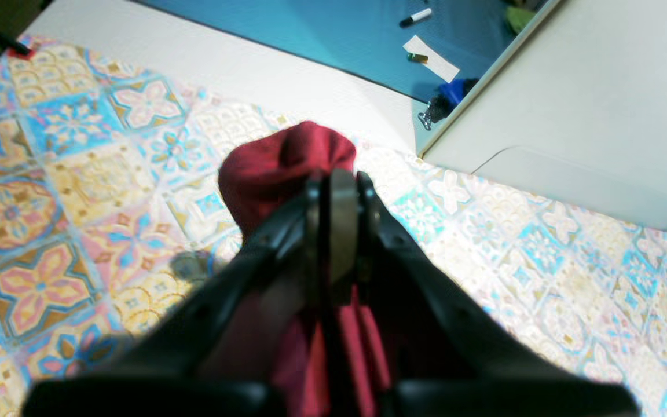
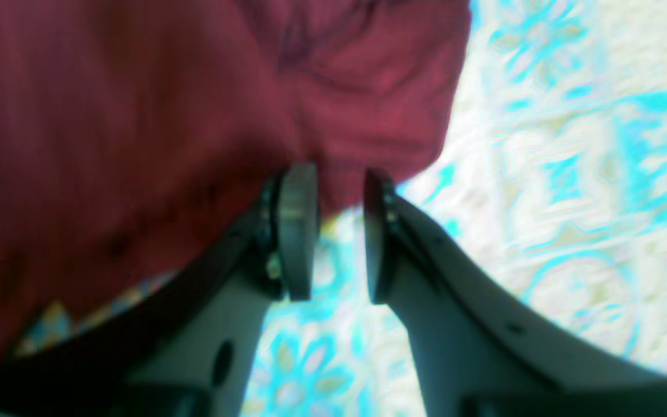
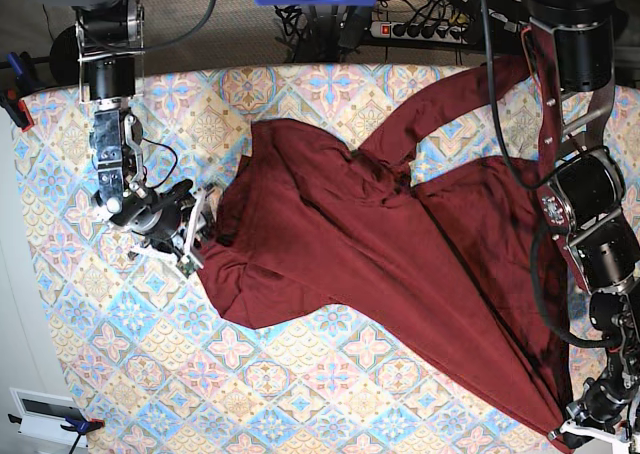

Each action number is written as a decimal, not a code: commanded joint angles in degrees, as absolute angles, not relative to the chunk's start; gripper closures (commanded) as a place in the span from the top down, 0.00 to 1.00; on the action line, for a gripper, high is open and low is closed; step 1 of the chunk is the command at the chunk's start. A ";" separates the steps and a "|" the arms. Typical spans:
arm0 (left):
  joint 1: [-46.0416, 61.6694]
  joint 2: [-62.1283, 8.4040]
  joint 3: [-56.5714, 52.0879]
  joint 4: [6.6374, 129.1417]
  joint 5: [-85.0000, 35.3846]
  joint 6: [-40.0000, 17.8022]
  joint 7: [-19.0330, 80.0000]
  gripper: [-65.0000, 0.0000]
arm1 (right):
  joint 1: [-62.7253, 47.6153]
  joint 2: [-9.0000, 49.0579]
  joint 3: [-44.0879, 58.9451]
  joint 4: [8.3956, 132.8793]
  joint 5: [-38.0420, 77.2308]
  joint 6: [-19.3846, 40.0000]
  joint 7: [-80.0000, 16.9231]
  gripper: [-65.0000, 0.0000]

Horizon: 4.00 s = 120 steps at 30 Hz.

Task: Layout the t-shirt on the table in an organized manner, then fold the t-shirt properly
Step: 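Grasp the shirt hem with the left gripper and drag it away, then grasp the shirt collar edge with the right gripper, then lift the shirt with both grippers and stretch it diagonally across the table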

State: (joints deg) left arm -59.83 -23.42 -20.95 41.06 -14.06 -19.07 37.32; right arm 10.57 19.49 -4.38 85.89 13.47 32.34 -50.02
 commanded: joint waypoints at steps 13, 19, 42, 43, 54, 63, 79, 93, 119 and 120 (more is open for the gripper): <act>-57.01 -25.98 -12.09 45.14 -14.81 -19.47 36.44 0.00 | 3.38 20.09 -4.53 99.47 22.46 32.22 -55.25 0.30; -49.36 -27.38 -11.74 54.02 -14.73 -19.47 36.70 0.00 | 3.74 18.77 -3.82 96.31 29.49 32.22 -54.11 0.32; -43.91 -29.93 -12.26 54.55 -14.81 -19.47 36.70 0.00 | 1.98 14.81 2.42 92.97 39.96 32.31 -53.49 0.43; -43.47 -29.93 -12.26 54.55 -14.81 -19.47 36.70 0.00 | 0.66 14.81 2.42 93.93 39.96 32.31 -54.20 0.43; -42.07 -29.67 -12.26 54.55 -14.90 -19.47 36.35 0.00 | -7.25 12.88 2.33 97.01 39.96 32.22 -54.64 0.43; -41.98 -29.93 -12.26 54.55 -14.90 -19.47 36.35 0.00 | -7.34 9.80 1.89 93.49 39.87 32.22 -54.64 0.43; -40.75 -30.02 -12.26 54.55 -18.95 -19.56 36.62 0.00 | -13.85 9.71 5.32 95.78 39.87 32.22 -54.20 0.43; -39.25 -31.87 -12.26 54.55 -20.79 -19.56 36.62 0.00 | -13.85 8.40 5.14 95.16 39.87 32.22 -54.55 0.43; -39.16 -31.69 -12.35 54.55 -21.76 -19.47 36.70 0.00 | -9.63 10.15 15.34 95.69 49.10 32.40 -54.64 0.00; -39.16 -31.69 -12.35 54.55 -22.90 -19.47 36.70 0.00 | -8.57 10.86 15.87 96.04 50.77 32.40 -54.64 0.00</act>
